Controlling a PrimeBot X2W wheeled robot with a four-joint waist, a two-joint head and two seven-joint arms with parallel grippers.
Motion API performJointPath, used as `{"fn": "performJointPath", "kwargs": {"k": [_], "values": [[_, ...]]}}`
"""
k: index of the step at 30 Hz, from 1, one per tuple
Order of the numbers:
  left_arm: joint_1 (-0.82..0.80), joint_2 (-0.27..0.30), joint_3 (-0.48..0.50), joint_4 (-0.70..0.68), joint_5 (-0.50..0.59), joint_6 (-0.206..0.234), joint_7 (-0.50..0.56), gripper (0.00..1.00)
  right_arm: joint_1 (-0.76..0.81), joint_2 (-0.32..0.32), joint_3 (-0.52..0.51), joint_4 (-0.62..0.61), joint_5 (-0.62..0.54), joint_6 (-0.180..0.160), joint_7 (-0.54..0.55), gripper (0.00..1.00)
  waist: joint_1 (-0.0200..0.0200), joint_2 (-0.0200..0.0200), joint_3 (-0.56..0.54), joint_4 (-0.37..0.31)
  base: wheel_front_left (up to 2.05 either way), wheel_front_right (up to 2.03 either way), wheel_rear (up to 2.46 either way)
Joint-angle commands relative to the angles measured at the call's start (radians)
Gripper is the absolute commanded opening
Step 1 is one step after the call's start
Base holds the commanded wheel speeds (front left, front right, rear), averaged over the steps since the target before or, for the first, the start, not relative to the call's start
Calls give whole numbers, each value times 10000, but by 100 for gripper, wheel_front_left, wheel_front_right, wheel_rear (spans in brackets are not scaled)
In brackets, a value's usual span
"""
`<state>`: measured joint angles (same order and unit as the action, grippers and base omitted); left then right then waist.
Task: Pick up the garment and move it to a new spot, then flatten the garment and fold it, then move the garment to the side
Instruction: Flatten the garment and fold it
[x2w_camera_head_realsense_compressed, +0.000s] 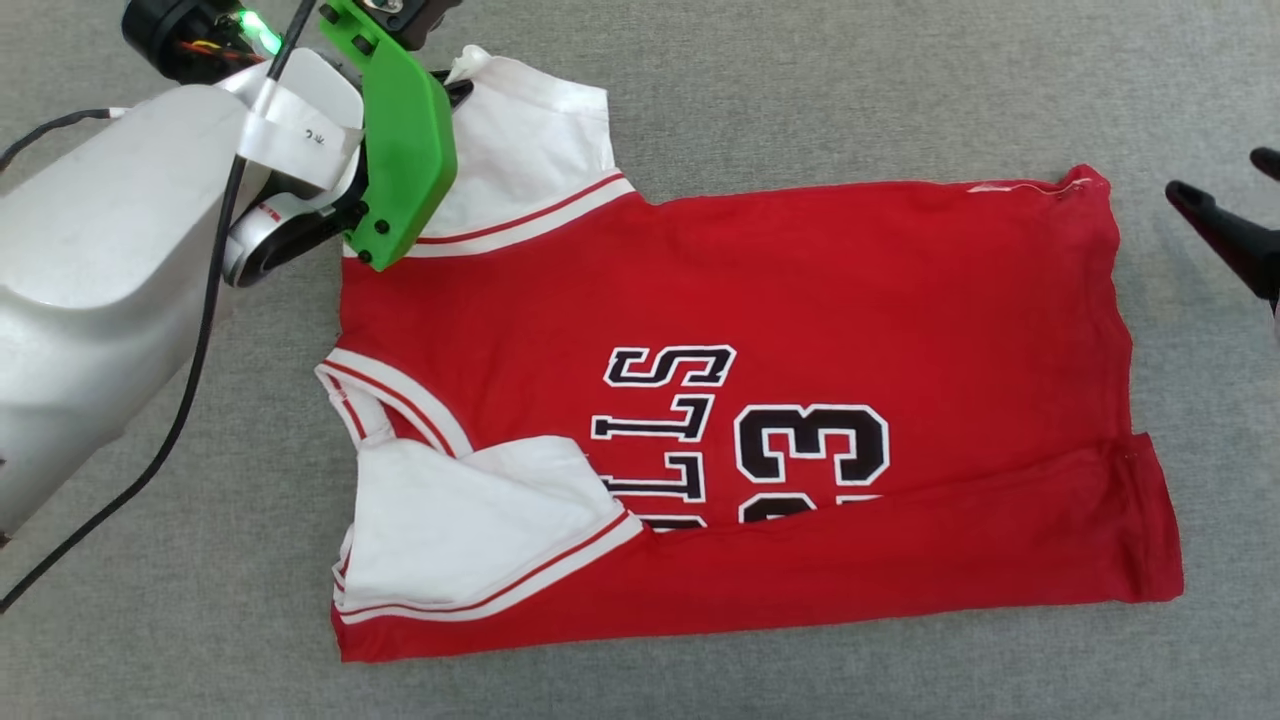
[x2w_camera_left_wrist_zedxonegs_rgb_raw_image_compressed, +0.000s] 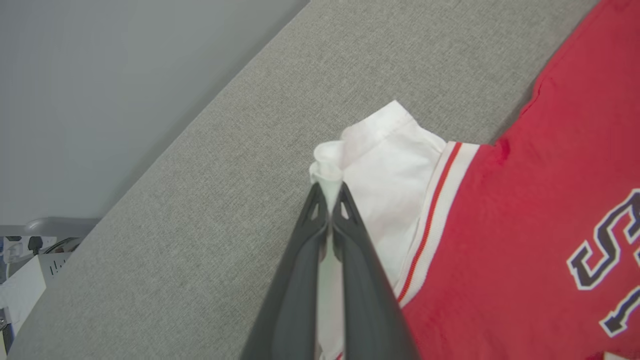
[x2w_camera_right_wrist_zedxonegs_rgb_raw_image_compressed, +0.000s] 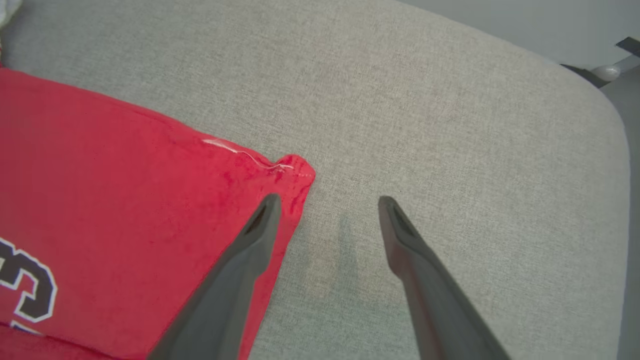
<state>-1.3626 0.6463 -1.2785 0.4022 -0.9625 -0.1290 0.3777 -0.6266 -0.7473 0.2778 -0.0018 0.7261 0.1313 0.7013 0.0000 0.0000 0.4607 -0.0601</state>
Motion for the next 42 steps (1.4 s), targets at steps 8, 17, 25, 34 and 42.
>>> {"fn": "performJointPath", "kwargs": {"k": [8,17,25,34,42], "values": [[-142,-177,-13,-405,426,-17,-277,0,-1218,416,1116,1555,-153,-6,1091,100,0,0,400,572,0,0,0],[-252,-220,-16,-536,564,-17,-564,0,-1443,1103,2446,3742,-460,-6,883,100,0,0,724,900,0,0,0],[48,-122,-17,-321,453,-17,-877,0,-1486,846,3076,4117,-198,-6,-23,0,0,0,366,831,0,0,0],[1122,203,-17,-368,346,-17,-1587,0,-1074,711,2830,3838,-226,-6,-2696,0,0,0,-1147,768,0,0,0],[2696,761,-17,-1048,290,246,-2066,0,326,578,2575,3728,-146,-6,-3754,0,0,0,-2162,852,0,0,0]]}}
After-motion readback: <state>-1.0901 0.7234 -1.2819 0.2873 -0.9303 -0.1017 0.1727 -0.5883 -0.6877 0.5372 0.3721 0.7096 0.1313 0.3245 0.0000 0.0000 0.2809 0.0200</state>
